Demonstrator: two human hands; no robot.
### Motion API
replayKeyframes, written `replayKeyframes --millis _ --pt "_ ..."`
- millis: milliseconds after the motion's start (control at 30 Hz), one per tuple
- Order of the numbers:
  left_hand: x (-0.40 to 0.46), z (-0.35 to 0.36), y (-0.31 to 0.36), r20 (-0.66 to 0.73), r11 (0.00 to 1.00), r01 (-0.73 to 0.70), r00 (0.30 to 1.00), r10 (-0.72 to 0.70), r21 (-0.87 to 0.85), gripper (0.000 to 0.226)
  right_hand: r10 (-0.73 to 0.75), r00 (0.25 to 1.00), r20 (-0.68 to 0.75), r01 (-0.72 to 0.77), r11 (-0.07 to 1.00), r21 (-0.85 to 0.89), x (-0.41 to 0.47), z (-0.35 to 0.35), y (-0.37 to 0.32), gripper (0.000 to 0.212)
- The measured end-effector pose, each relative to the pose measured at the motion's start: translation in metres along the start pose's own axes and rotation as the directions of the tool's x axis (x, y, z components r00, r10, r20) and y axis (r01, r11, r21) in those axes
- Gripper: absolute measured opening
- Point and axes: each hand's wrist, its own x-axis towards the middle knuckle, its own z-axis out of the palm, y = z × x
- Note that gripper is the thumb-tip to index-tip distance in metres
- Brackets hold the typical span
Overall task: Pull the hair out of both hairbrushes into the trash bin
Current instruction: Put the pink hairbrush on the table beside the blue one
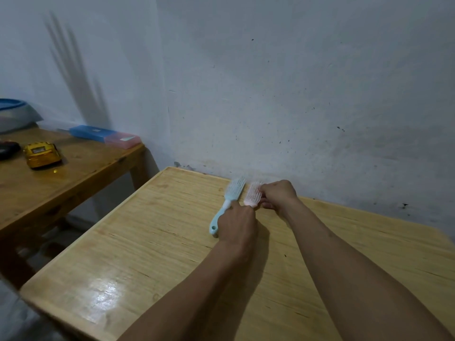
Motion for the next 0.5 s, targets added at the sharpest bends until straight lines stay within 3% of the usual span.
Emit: replayKeyframes --millis 500 --pt "0.006 0.0 0.001 -0.001 0.999 -0.039 0.999 0.039 0.024 0.036 0.011 0.999 -0.034 -0.011 1.0 0.011 0.008 0.002 0.0 0.016"
